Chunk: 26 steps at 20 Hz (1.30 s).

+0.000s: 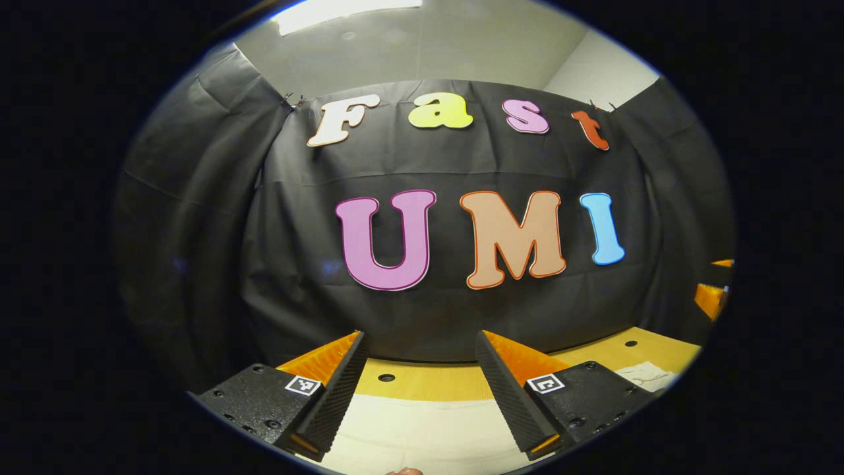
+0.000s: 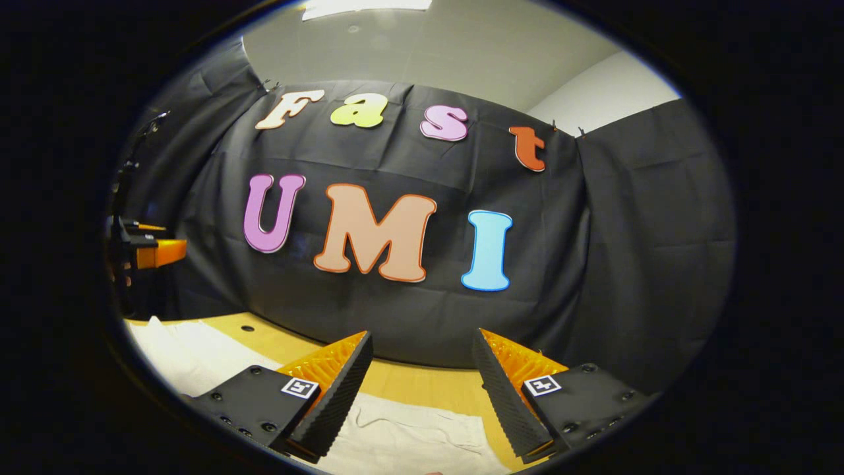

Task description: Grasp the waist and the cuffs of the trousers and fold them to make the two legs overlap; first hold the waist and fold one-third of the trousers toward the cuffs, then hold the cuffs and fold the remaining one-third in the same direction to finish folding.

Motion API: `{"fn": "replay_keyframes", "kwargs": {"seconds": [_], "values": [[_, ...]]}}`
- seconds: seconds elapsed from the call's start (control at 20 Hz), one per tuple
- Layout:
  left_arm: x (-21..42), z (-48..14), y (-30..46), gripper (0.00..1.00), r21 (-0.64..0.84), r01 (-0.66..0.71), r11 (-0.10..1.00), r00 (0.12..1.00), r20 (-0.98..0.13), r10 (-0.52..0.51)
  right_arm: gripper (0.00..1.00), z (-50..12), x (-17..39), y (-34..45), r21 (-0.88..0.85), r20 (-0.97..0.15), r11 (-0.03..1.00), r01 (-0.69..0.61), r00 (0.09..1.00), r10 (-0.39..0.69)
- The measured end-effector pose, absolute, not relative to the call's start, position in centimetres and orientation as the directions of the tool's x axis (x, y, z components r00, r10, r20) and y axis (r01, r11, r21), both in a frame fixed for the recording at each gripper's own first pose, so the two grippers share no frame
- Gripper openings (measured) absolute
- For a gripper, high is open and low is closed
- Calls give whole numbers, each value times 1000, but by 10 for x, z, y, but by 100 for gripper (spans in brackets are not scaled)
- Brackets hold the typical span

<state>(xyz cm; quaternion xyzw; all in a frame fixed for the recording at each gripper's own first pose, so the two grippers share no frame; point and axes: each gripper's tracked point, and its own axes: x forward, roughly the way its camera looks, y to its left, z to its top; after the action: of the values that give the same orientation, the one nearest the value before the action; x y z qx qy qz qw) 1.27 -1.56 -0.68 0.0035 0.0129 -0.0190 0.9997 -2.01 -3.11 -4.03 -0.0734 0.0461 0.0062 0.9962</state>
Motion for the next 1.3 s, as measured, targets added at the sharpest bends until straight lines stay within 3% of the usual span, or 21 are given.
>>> {"fn": "replay_keyframes", "kwargs": {"seconds": [0.3,0.6,0.95,1.3], "values": [[12,-11,-33,97,20,74,997,997,-34,-73,97,-91,-51,-66,-341,-218,937,-78,976,2],[11,-16,-36,97,9,62,998,997,-52,-62,97,-149,-92,-73,-480,-369,844,-240,928,55],[4,-28,-36,99,17,46,999,996,-74,-45,98,-216,-140,-78,-559,-551,672,-486,823,137],[1,-36,-31,97,27,24,999,996,-92,-21,98,-273,-175,-89,-556,-695,519,-649,706,139]]}}
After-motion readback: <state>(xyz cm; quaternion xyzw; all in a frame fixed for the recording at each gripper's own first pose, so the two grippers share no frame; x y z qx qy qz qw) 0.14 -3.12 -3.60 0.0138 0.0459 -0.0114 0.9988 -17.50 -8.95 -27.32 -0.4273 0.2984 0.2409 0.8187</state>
